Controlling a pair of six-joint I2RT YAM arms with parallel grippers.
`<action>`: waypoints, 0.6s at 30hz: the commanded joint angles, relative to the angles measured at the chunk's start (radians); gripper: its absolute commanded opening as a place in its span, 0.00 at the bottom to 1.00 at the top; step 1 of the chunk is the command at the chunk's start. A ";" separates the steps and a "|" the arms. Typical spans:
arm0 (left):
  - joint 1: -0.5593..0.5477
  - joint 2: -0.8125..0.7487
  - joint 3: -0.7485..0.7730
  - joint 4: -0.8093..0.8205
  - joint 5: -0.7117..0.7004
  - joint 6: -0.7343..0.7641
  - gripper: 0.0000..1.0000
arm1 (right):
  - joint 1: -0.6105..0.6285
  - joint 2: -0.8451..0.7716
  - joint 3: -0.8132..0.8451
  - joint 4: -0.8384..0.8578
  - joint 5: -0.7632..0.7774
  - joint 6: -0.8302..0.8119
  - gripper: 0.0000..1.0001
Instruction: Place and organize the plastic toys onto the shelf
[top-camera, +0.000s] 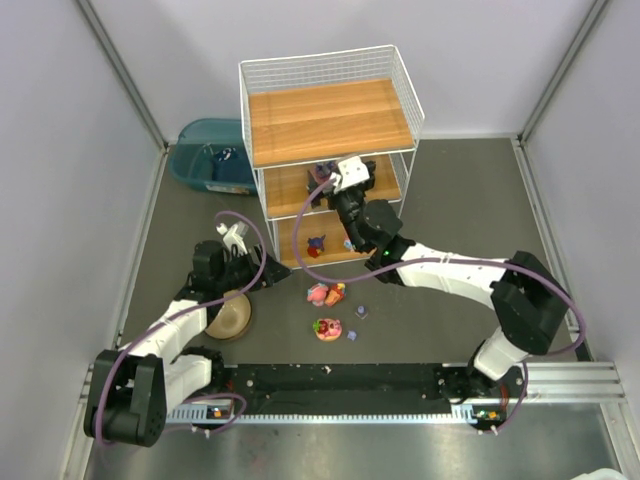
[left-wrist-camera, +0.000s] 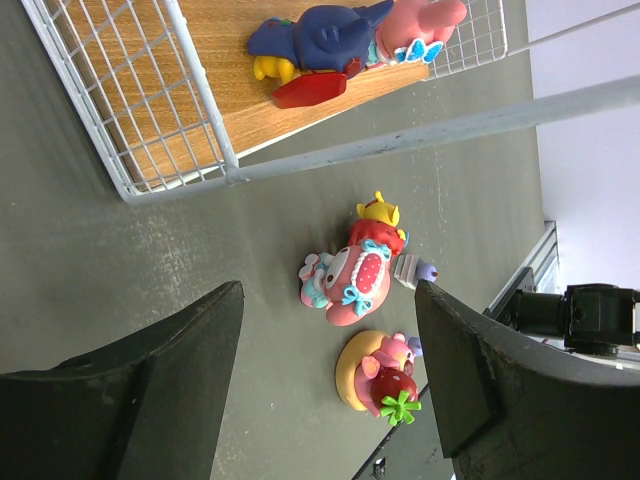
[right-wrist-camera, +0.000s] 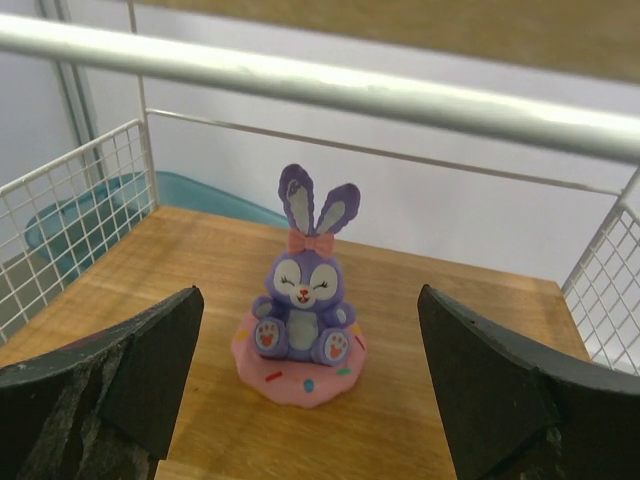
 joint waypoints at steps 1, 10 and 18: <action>0.001 -0.006 0.026 0.050 0.019 0.008 0.75 | 0.010 0.035 0.069 -0.030 0.028 -0.023 0.90; 0.001 -0.004 0.026 0.049 0.018 0.010 0.75 | 0.010 0.097 0.113 -0.038 0.079 -0.025 0.94; 0.001 -0.001 0.026 0.049 0.015 0.011 0.75 | 0.009 0.138 0.150 -0.036 0.108 -0.040 0.94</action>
